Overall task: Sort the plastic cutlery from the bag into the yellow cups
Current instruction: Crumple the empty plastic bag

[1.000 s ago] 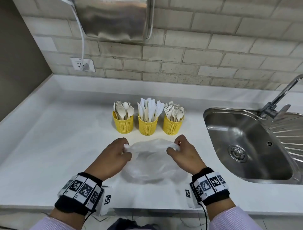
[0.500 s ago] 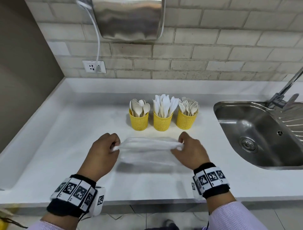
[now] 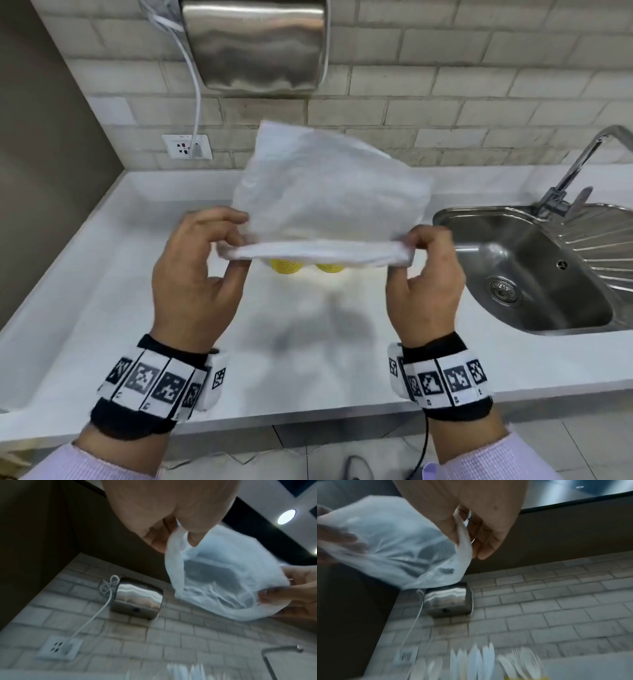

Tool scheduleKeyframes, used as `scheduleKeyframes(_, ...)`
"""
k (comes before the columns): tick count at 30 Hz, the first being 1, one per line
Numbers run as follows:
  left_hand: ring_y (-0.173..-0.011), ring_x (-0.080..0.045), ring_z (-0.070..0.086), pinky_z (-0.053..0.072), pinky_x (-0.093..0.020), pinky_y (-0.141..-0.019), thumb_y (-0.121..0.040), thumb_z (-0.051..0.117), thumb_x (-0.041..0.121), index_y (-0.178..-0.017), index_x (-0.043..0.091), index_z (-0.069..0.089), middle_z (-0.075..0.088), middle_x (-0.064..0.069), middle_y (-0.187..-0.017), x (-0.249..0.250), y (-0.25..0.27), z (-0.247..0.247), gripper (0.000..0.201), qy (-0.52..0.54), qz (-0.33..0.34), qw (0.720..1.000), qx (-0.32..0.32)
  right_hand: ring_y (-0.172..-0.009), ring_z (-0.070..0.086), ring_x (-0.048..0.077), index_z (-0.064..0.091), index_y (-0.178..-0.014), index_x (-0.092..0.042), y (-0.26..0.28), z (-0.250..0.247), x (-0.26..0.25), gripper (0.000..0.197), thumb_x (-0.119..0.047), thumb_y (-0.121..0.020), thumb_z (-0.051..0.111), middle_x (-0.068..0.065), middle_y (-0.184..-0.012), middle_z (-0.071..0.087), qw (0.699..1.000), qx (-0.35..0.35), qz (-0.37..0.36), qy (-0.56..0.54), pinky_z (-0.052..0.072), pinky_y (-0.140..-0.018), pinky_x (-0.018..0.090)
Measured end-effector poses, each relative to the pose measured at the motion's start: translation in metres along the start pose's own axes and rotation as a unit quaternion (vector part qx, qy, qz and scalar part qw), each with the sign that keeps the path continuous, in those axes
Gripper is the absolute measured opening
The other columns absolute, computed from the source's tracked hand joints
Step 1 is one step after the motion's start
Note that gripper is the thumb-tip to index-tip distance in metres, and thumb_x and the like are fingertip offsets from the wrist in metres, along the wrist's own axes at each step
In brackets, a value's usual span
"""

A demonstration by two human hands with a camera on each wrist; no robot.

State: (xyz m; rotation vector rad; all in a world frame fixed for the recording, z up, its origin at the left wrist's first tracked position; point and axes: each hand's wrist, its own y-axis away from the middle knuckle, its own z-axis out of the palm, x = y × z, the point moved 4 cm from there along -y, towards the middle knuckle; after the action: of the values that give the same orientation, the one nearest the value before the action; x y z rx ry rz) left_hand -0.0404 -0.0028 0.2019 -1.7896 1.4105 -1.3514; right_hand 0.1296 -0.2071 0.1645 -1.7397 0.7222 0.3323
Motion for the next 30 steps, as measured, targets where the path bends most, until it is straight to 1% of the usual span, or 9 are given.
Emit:
scheduleKeyframes(2, -0.08, -0.015, 0.067, 0.053, -0.026, -0.075, -0.09, 0.069, 0.011, -0.092, 0.029, 0.057, 0.07, 0.008, -0.088, -0.037, 0.018, 0.023, 0.022, -0.057, -0.116, 0.977, -0.172, -0.08, 0.062, 0.032, 0.053, -0.098, -0.012, 0.016, 0.025, 0.02, 0.017, -0.003, -0.085, 0.061, 0.004, -0.084, 0.059, 0.961, -0.247, 0.075, 0.1, 0.042, -0.067, 0.032)
scheduleKeyframes(3, -0.074, -0.02, 0.069, 0.054, -0.031, -0.069, -0.09, 0.071, 0.019, -0.09, 0.032, 0.055, 0.07, 0.01, -0.078, -0.056, 0.039, 0.034, 0.021, -0.096, -0.183, 0.942, -0.265, -0.085, 0.063, 0.035, 0.052, -0.099, -0.015, 0.035, 0.038, 0.035, 0.016, -0.012, -0.087, 0.062, 0.005, -0.087, 0.06, 0.89, -0.4, 0.13, 0.175, 0.046, -0.068, 0.035)
scheduleKeyframes(5, -0.068, -0.021, 0.068, 0.05, -0.031, -0.061, -0.089, 0.073, 0.032, -0.085, 0.033, 0.058, 0.066, 0.011, -0.069, -0.075, 0.071, 0.038, 0.016, -0.107, -0.273, 0.901, -0.32, -0.087, 0.062, 0.033, 0.05, -0.096, -0.02, 0.065, 0.043, 0.057, 0.016, -0.027, -0.089, 0.063, 0.006, -0.091, 0.063, 0.806, -0.508, 0.186, 0.239, 0.05, -0.07, 0.035)
scheduleKeyframes(13, -0.065, -0.016, 0.059, 0.042, -0.026, -0.054, -0.094, 0.058, 0.019, -0.095, 0.028, 0.059, 0.075, 0.007, -0.07, -0.073, 0.053, 0.025, 0.009, 0.049, -0.405, 0.895, -0.181, -0.068, 0.067, 0.028, 0.048, -0.109, -0.022, 0.046, 0.041, 0.041, 0.019, -0.012, -0.094, 0.052, 0.006, -0.067, 0.069, 0.896, -0.342, 0.284, 0.004, 0.056, -0.066, 0.041)
scheduleKeyframes(16, -0.07, -0.019, 0.058, 0.047, -0.021, -0.057, -0.098, 0.059, 0.019, -0.107, 0.033, 0.061, 0.077, 0.013, -0.085, -0.065, 0.045, 0.022, 0.017, 0.116, -0.373, 0.899, -0.199, -0.096, 0.063, 0.022, 0.044, -0.128, -0.024, 0.041, 0.044, 0.016, 0.044, -0.022, -0.09, 0.065, -0.001, -0.104, 0.067, 0.888, -0.386, 0.247, -0.019, 0.049, -0.078, 0.029)
scheduleKeyframes(19, -0.063, -0.014, 0.058, 0.05, -0.02, -0.06, -0.097, 0.064, 0.016, -0.107, 0.037, 0.065, 0.072, 0.01, -0.093, -0.057, 0.038, 0.018, 0.023, 0.119, -0.296, 0.925, -0.205, -0.139, 0.029, 0.025, 0.01, -0.157, -0.037, 0.039, 0.042, -0.011, 0.107, -0.057, -0.073, 0.073, 0.001, -0.153, 0.022, 0.901, -0.402, 0.128, 0.1, 0.036, -0.107, 0.041)
scheduleKeyframes(25, -0.083, -0.015, 0.067, 0.055, -0.032, -0.07, -0.076, 0.062, -0.001, -0.093, 0.025, 0.074, 0.071, 0.012, -0.098, -0.025, 0.027, 0.028, 0.033, 0.165, -0.137, 0.923, -0.321, -0.158, -0.01, 0.021, -0.015, -0.159, -0.04, 0.038, 0.062, -0.064, 0.143, -0.075, -0.058, 0.08, -0.001, -0.17, -0.011, 0.915, -0.401, -0.025, 0.04, 0.015, -0.123, 0.061)
scheduleKeyframes(28, -0.086, -0.013, 0.065, 0.05, -0.023, -0.074, -0.079, 0.07, 0.0, -0.092, 0.022, 0.069, 0.067, 0.012, -0.094, -0.005, 0.026, 0.032, 0.025, 0.196, -0.086, 0.905, -0.366, -0.157, 0.012, 0.018, -0.007, -0.159, -0.04, 0.048, 0.082, -0.07, 0.118, -0.053, -0.073, 0.074, -0.004, -0.167, 0.022, 0.927, -0.373, -0.026, -0.032, 0.019, -0.121, 0.062)
scheduleKeyframes(30, -0.093, -0.013, 0.066, 0.05, -0.021, -0.08, -0.081, 0.073, 0.011, -0.098, 0.021, 0.069, 0.066, 0.011, -0.1, -0.001, 0.023, 0.028, 0.02, 0.213, -0.063, 0.899, -0.379, -0.137, 0.048, 0.021, 0.008, -0.158, -0.039, 0.049, 0.087, -0.063, 0.098, -0.035, -0.079, 0.065, -0.011, -0.127, 0.059, 0.946, -0.317, -0.006, -0.066, 0.034, -0.113, 0.058)
